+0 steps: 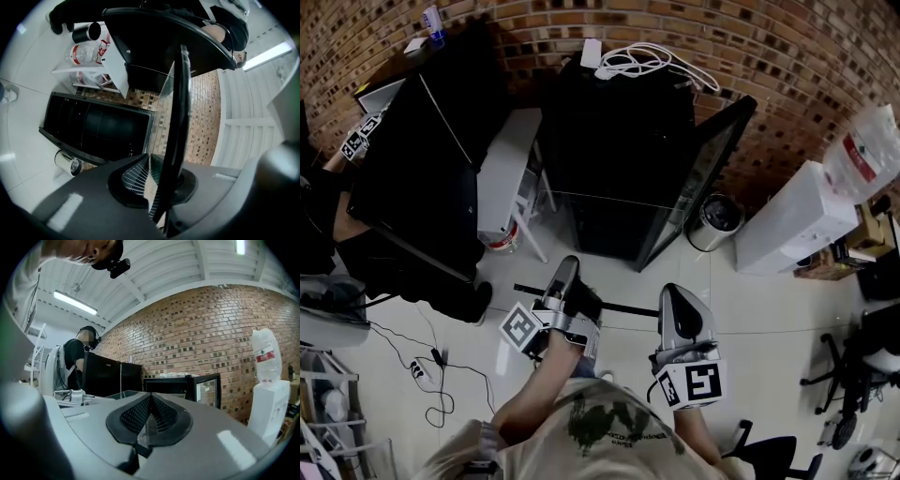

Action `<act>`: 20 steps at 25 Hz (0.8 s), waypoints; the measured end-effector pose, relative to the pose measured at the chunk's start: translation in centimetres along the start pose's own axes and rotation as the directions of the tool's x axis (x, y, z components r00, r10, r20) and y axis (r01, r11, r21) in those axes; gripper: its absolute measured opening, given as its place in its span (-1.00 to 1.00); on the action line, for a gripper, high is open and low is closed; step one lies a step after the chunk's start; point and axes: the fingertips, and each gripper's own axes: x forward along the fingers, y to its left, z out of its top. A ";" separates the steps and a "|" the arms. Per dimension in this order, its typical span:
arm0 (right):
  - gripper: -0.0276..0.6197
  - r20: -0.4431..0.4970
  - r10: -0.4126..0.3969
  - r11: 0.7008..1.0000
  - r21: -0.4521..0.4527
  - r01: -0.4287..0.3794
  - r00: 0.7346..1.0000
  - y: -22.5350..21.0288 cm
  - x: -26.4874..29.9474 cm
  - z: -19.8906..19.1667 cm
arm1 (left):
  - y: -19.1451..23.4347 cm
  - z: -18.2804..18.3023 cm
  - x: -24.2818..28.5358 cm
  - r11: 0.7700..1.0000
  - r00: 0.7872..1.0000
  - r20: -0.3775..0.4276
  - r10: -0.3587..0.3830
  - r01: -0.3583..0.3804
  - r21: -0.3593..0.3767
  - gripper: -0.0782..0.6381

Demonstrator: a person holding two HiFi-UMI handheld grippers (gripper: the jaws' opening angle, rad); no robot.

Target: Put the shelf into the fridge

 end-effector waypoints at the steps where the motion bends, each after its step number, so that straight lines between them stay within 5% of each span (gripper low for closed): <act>1: -0.91 -0.004 -0.003 1.000 0.000 0.003 1.000 -0.3 0.5 -0.1 | 0.2 0.2 0.6 1.000 1.000 -0.002 0.002 -0.002 -0.003 -0.73; 20: -0.91 -0.061 -0.061 0.998 -0.011 0.061 0.996 -2.8 11.7 0.0 | 2.3 5.3 10.0 0.998 0.998 -0.045 0.040 -0.042 -0.038 -0.73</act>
